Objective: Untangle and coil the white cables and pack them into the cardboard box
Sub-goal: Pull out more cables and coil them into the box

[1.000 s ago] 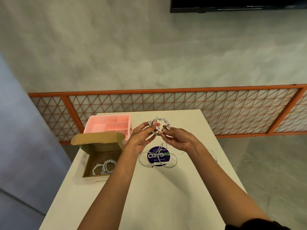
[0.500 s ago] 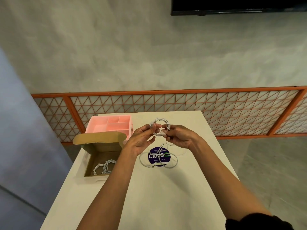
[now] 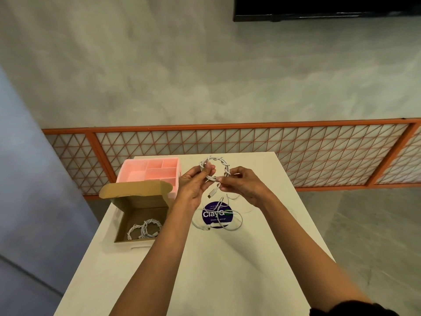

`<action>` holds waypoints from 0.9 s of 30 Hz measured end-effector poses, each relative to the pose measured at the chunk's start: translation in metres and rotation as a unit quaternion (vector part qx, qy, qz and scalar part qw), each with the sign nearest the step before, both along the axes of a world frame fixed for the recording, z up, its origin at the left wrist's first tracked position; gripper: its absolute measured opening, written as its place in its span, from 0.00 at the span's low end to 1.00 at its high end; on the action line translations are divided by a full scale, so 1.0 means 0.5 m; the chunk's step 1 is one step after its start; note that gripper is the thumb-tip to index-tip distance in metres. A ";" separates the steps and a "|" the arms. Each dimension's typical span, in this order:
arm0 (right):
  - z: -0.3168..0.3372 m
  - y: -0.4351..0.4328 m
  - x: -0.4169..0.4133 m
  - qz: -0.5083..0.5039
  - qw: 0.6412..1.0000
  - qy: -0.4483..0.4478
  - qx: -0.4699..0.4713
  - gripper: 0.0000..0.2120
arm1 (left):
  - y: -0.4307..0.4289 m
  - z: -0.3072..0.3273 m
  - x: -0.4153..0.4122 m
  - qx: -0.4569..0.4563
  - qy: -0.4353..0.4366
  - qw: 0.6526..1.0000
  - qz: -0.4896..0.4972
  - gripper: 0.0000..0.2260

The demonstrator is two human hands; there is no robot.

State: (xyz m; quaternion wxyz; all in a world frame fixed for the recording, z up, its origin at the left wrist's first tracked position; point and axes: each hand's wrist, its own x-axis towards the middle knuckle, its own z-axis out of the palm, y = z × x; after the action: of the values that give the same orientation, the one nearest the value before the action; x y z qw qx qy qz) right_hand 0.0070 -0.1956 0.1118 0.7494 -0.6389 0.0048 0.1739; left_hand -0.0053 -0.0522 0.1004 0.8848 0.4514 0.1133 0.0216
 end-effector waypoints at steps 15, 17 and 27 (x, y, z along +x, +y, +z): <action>0.001 0.002 0.005 -0.051 0.999 0.007 0.001 0.19 | -0.011 -0.015 -0.002 0.052 -0.016 0.998 -0.019 0.02; -0.001 0.001 0.004 -0.043 0.999 -0.009 -0.019 0.19 | -0.007 -0.015 0.002 0.123 -0.006 0.991 -0.056 0.05; -0.026 0.009 0.014 -0.030 0.971 -0.071 -0.226 0.17 | 0.015 -0.029 0.016 0.356 0.010 0.933 -0.056 0.10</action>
State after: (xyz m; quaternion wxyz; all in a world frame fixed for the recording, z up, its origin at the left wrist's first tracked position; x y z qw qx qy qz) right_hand 0.0139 -0.1913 0.0988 0.5890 -0.8019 0.0096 0.0995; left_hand 0.0028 -0.0448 0.0856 0.6646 0.7427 0.0814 0.0066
